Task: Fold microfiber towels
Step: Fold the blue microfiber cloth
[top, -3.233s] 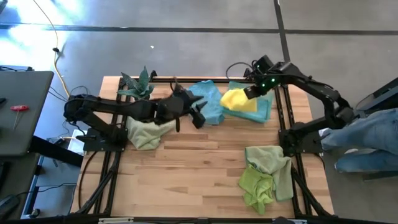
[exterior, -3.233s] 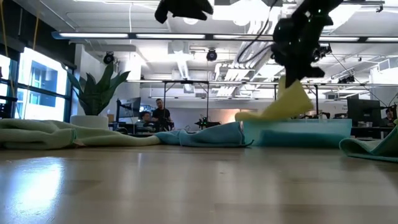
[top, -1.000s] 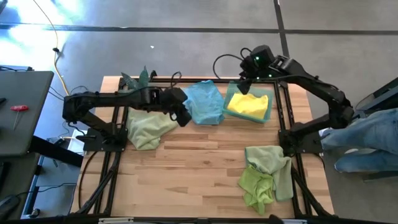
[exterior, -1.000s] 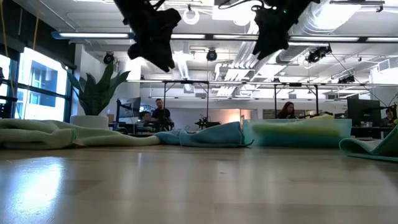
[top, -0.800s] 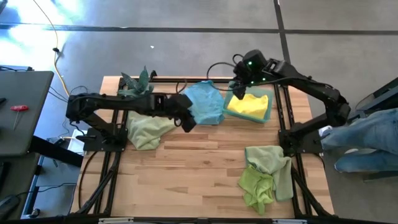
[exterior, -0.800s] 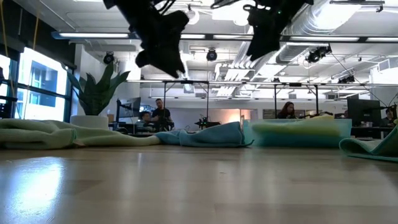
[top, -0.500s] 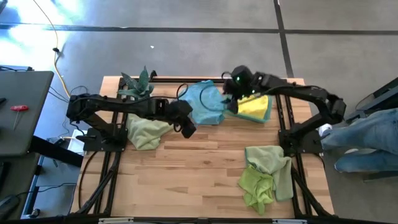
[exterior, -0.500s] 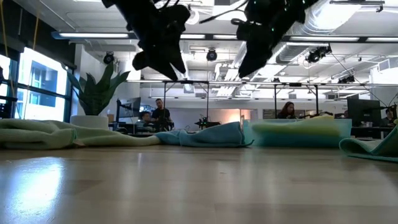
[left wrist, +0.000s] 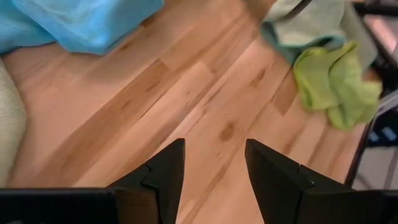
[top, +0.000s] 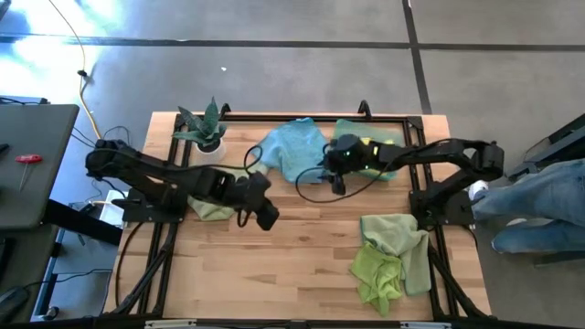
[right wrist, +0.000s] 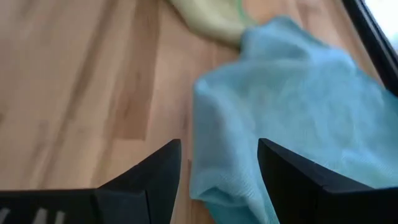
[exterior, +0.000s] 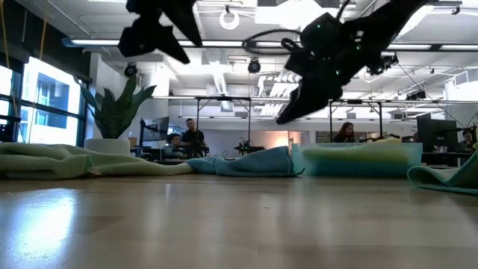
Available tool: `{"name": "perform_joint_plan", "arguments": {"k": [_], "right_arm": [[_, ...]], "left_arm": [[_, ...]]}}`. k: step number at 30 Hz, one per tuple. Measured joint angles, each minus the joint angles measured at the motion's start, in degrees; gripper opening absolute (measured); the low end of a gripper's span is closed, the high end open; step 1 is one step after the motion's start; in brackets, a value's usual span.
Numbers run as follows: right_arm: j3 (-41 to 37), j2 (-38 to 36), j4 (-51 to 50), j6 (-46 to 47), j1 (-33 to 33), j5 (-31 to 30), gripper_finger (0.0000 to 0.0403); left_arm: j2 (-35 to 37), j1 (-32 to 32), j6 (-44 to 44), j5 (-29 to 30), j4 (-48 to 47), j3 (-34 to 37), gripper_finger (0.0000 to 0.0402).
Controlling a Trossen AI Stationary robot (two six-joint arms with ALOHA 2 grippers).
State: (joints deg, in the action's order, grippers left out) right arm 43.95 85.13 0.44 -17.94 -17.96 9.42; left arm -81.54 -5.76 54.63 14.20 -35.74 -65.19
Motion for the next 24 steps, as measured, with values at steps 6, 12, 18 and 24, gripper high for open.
{"name": "perform_joint_plan", "arguments": {"k": [6, 12, 18, 24], "right_arm": [[-0.5, 6.5, 2.9, 2.7, 1.7, -6.3, 0.0206], [2.0, 13.8, 4.9, 5.7, 1.5, -10.2, 0.0204], [4.2, 16.2, 3.8, 13.5, 2.9, -10.2, 0.0145], [6.8, 16.1, 1.4, 19.9, 4.3, -9.9, 0.0028]], "left_arm": [[0.1, -3.9, 5.6, 5.4, 2.6, 0.0, 0.0161], [0.0, -7.3, 8.8, 9.1, 3.1, 0.0, 0.0161], [0.0, -9.7, 9.0, 11.8, 2.9, 0.0, 0.0161], [0.0, -11.2, 6.7, 11.3, 2.7, 0.0, 0.0161]]}}
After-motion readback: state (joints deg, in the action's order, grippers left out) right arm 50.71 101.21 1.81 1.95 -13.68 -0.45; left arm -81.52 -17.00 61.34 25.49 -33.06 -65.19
